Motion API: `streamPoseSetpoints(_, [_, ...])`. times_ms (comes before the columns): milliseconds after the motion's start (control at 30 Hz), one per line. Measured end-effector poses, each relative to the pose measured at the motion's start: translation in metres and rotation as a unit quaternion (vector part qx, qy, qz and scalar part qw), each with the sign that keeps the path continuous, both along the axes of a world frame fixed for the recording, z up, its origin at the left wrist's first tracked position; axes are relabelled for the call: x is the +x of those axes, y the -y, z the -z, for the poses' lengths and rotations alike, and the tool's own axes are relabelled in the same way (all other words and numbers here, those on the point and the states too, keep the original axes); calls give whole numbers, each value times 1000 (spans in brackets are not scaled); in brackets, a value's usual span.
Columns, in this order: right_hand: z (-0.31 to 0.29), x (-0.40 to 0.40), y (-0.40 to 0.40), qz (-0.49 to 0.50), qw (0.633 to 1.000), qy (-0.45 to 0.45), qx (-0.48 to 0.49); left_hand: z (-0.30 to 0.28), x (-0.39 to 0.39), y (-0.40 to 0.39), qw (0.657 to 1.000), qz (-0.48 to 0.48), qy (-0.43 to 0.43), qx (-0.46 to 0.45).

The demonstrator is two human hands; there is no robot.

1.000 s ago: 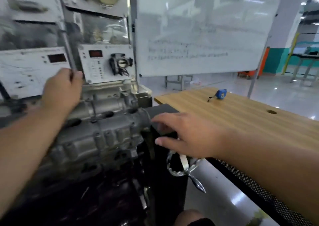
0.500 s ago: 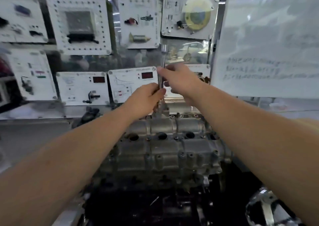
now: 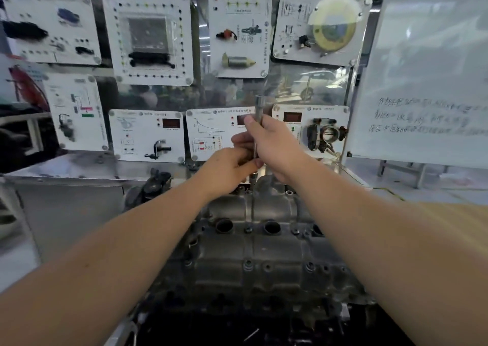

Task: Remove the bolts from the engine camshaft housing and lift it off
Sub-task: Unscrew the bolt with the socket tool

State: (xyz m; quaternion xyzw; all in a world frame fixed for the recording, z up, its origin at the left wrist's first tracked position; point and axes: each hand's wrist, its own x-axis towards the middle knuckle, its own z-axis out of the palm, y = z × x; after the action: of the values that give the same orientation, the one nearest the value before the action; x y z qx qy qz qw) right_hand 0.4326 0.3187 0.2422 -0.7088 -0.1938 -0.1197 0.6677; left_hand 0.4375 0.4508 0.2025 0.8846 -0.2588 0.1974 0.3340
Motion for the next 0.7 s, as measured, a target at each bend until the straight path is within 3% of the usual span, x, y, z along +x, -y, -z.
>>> streamPoseSetpoints(567, [6, 4, -5, -74, 997, 19, 15, 21, 13, -8, 990, 41, -35, -131])
streamPoseSetpoints(700, [17, 3, -6, -72, 996, 27, 38, 21, 13, -9, 991, 45, -55, -114])
